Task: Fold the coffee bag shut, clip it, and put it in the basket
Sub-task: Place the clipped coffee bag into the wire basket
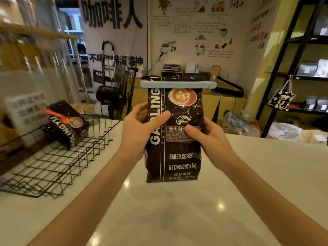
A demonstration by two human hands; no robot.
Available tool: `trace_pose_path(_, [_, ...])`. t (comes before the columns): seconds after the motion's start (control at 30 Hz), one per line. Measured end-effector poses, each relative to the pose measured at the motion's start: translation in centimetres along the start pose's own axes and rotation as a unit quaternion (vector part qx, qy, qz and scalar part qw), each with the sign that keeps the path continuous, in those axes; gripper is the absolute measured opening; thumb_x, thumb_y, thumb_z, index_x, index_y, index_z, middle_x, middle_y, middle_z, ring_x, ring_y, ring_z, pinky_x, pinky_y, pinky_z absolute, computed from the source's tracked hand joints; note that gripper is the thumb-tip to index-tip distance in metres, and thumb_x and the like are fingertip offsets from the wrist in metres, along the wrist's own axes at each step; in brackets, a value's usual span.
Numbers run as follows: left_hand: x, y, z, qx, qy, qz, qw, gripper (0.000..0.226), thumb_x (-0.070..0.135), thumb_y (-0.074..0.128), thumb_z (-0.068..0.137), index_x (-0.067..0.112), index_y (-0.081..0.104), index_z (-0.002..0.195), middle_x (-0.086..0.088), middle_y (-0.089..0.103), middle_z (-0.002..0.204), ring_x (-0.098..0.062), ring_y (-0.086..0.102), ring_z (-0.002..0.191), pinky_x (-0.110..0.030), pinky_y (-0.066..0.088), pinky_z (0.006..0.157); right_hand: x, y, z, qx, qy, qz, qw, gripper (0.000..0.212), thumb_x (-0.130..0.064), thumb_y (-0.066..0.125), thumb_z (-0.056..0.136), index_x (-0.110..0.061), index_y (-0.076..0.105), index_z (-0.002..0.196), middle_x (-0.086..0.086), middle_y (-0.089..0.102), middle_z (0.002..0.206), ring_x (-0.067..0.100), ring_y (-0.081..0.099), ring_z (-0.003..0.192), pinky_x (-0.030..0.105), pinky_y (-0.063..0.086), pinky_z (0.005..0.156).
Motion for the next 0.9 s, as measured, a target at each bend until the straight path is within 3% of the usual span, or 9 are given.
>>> trace_pose_path(0.13, [3.1, -7.1, 2.7, 0.053, 0.044, 0.018, 0.997, 0.055, 0.021, 0.077, 0.061, 0.021, 0.052, 0.110, 0.006, 0.067, 0.096, -0.007, 0.068, 0.083, -0.027, 0.057, 0.068, -0.7, 6.9, 5.0, -0.043, -0.024, -0.018, 0.999, 0.025, -0.021, 0.061, 0.081, -0.031, 0.055, 0.102, -0.015, 0.069, 0.094, -0.004, 0.066, 0.086, 0.011, 0.052, 0.066])
trace_pose_path(0.2, [4.1, -11.1, 3.8, 0.082, 0.060, 0.022, 0.995, 0.051, 0.018, 0.077, 0.062, 0.023, 0.052, 0.107, 0.004, 0.068, 0.098, -0.011, 0.069, 0.086, -0.032, 0.058, 0.071, -0.5, 10.7, 7.4, -0.060, -0.028, -0.018, 0.998, 0.023, -0.020, 0.060, 0.083, -0.027, 0.056, 0.105, -0.012, 0.067, 0.098, -0.003, 0.066, 0.085, 0.011, 0.051, 0.067])
trace_pose_path(0.3, [5.3, -16.9, 5.1, 0.133, 0.085, 0.037, 0.987, 0.050, 0.018, 0.078, 0.062, 0.023, 0.052, 0.104, 0.002, 0.068, 0.101, -0.016, 0.069, 0.091, -0.037, 0.057, 0.077, 0.5, 16.5, 10.6, -0.080, -0.021, -0.034, 0.996, 0.021, -0.025, 0.060, 0.084, -0.021, 0.058, 0.105, -0.010, 0.068, 0.097, -0.004, 0.066, 0.081, 0.010, 0.051, 0.065])
trace_pose_path(0.4, [5.8, -22.0, 5.6, 0.197, 0.110, 0.070, 0.972, 0.045, 0.018, 0.079, 0.061, 0.028, 0.051, 0.096, 0.008, 0.067, 0.094, -0.008, 0.068, 0.086, -0.034, 0.057, 0.077, 1.9, 21.9, 13.2, -0.085, -0.011, -0.046, 0.995, 0.017, -0.029, 0.061, 0.083, -0.020, 0.063, 0.098, -0.011, 0.068, 0.088, -0.004, 0.067, 0.075, 0.008, 0.050, 0.061])
trace_pose_path(0.53, [5.0, -27.9, 5.2, 0.286, 0.120, 0.110, 0.944, 0.055, 0.021, 0.080, 0.061, 0.021, 0.052, 0.109, 0.014, 0.064, 0.091, -0.001, 0.065, 0.086, -0.029, 0.056, 0.077, 4.4, 28.5, 15.0, -0.149, 0.047, -0.030, 0.987, 0.025, -0.031, 0.059, 0.085, -0.016, 0.062, 0.105, -0.012, 0.066, 0.086, -0.010, 0.064, 0.066, 0.005, 0.048, 0.054])
trace_pose_path(0.7, [3.0, -32.7, 4.1, 0.366, 0.114, 0.140, 0.913, 0.060, 0.026, 0.081, 0.060, 0.023, 0.050, 0.110, 0.017, 0.059, 0.094, 0.003, 0.059, 0.090, -0.026, 0.052, 0.083, 7.5, 34.4, 15.4, -0.206, 0.122, -0.009, 0.971, 0.028, -0.037, 0.059, 0.084, -0.020, 0.058, 0.107, -0.008, 0.067, 0.092, 0.000, 0.064, 0.079, 0.018, 0.053, 0.072])
trace_pose_path(0.83, [1.4, -34.9, 3.4, 0.397, 0.091, 0.143, 0.902, 0.062, 0.023, 0.081, 0.061, 0.022, 0.049, 0.113, 0.011, 0.059, 0.100, 0.000, 0.059, 0.091, -0.028, 0.052, 0.085, 9.4, 37.2, 15.1, -0.234, 0.170, 0.024, 0.957, 0.013, -0.032, 0.060, 0.084, -0.026, 0.058, 0.096, -0.014, 0.063, 0.079, -0.009, 0.060, 0.060, 0.005, 0.045, 0.047])
trace_pose_path(0.9, [0.7, -35.8, 3.0, 0.407, 0.076, 0.142, 0.899, 0.060, 0.022, 0.081, 0.061, 0.022, 0.049, 0.112, 0.008, 0.060, 0.101, -0.005, 0.061, 0.092, -0.032, 0.052, 0.087, 10.0, 38.1, 14.8, -0.245, 0.189, 0.025, 0.951, 0.013, -0.032, 0.060, 0.084, -0.024, 0.060, 0.095, -0.012, 0.064, 0.081, -0.007, 0.061, 0.065, 0.009, 0.047, 0.053])
Point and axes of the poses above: each hand's wrist, its own z-axis towards the middle knuckle, its own y-axis out of the palm, x = y × z, the point moved 6 cm from there along z, towards the middle knuckle
